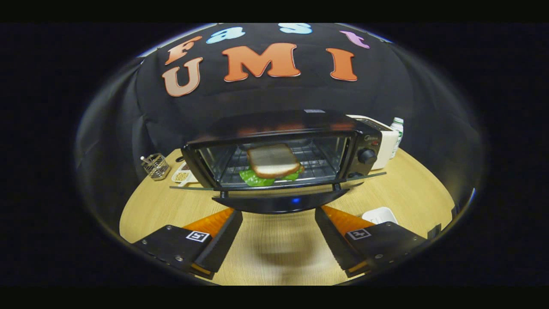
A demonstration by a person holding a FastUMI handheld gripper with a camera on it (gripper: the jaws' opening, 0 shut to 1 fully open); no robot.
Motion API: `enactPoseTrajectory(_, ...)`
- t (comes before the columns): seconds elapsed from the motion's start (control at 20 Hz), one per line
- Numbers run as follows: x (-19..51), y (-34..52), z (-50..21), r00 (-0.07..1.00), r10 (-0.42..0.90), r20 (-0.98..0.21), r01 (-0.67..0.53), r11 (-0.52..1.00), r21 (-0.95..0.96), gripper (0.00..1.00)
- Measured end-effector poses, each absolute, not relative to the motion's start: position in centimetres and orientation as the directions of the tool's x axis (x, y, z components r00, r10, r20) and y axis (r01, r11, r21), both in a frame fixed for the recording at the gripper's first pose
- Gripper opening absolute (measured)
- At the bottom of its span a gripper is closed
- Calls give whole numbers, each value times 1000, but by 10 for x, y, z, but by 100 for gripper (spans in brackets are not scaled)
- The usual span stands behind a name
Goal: Open the toaster oven, put the food inside, and close the toaster oven door.
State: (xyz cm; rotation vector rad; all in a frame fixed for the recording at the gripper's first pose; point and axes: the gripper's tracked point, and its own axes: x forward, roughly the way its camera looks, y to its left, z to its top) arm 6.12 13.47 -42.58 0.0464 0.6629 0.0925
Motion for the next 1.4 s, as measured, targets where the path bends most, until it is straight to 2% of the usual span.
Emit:
enactPoseTrajectory(0.25, 100, 141, -402, 823, 90, -560, -62, 996, 69, 100)
enactPoseTrajectory(0.6, 91, 134, -354, 855, 101, -509, -58, 993, 100, 100)
enactPoseTrajectory(0.8, 92, 121, -291, 896, 91, -435, -55, 994, 96, 100)
enactPoseTrajectory(1.2, 80, 111, -137, 974, 78, -213, -70, 997, 45, 100)
enactPoseTrajectory(1.4, 69, 106, -90, 987, 65, -147, -61, 998, 31, 99)
